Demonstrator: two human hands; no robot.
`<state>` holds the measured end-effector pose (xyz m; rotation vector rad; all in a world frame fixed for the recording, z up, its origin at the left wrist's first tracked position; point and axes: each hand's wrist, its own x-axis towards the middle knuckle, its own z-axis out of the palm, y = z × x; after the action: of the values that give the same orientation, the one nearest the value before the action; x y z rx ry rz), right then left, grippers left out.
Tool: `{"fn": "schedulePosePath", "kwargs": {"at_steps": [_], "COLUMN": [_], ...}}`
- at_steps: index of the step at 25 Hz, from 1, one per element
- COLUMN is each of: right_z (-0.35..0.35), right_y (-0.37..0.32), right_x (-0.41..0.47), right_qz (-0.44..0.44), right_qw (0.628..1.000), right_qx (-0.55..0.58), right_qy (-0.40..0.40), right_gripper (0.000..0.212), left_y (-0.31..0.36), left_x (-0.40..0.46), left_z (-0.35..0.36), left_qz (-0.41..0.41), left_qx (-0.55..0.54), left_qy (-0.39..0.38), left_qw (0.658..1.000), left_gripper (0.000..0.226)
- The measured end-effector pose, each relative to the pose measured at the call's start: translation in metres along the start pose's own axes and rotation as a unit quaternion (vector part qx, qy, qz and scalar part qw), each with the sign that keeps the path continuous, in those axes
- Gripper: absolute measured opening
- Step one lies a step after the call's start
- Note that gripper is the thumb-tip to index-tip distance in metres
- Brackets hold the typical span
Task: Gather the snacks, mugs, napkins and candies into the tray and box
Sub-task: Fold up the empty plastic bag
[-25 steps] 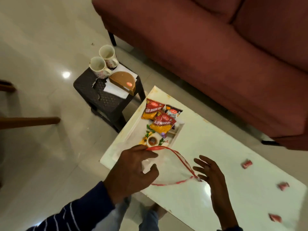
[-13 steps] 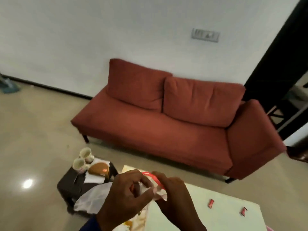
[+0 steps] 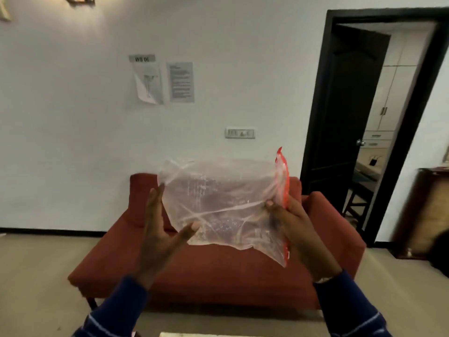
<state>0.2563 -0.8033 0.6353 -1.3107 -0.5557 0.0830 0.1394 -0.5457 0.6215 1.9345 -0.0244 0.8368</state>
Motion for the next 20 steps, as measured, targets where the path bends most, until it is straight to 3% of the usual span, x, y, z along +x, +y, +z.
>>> {"fn": "schedulePosePath", "kwargs": {"at_steps": [3, 6, 9, 11, 13, 16, 18, 20], "right_z": [-0.003, 0.005, 0.015, 0.021, 0.025, 0.018, 0.010, 0.004], "right_y": [-0.027, -0.051, -0.070, -0.072, -0.072, -0.078, -0.080, -0.076], "right_x": [0.013, 0.025, 0.032, 0.033, 0.034, 0.028, 0.018, 0.003], "right_qz": [-0.011, 0.007, 0.000, 0.005, 0.024, 0.040, -0.066, -0.227], "right_qw": [1.000, 1.000, 0.993, 0.998, 0.998, 0.989, 0.970, 0.933], "right_qx": [0.009, 0.002, -0.115, -0.053, -0.004, -0.123, -0.235, -0.253], "right_qy": [0.025, 0.027, 0.010, -0.022, -0.059, -0.079, -0.011, 0.120], "right_gripper": [0.033, 0.022, 0.020, 0.019, 0.021, 0.028, 0.024, 0.017], "left_y": [0.035, 0.070, 0.093, 0.107, 0.115, 0.118, 0.125, 0.137], "left_x": [0.039, 0.059, 0.066, 0.072, 0.079, 0.090, 0.096, 0.104], "left_z": [0.029, 0.066, 0.107, 0.129, 0.144, 0.154, 0.156, 0.160], "left_qz": [0.029, 0.025, 0.036, -0.007, -0.077, -0.175, -0.182, -0.178], "left_qx": [-0.057, -0.125, -0.219, -0.261, -0.257, -0.247, -0.254, -0.285], "left_qy": [-0.064, -0.147, -0.187, -0.148, -0.061, 0.054, 0.106, 0.135], "left_qw": [0.996, 0.981, 0.957, 0.954, 0.961, 0.952, 0.944, 0.932], "left_gripper": [0.117, 0.111, 0.085, 0.067, 0.053, 0.030, 0.021, 0.027]}}
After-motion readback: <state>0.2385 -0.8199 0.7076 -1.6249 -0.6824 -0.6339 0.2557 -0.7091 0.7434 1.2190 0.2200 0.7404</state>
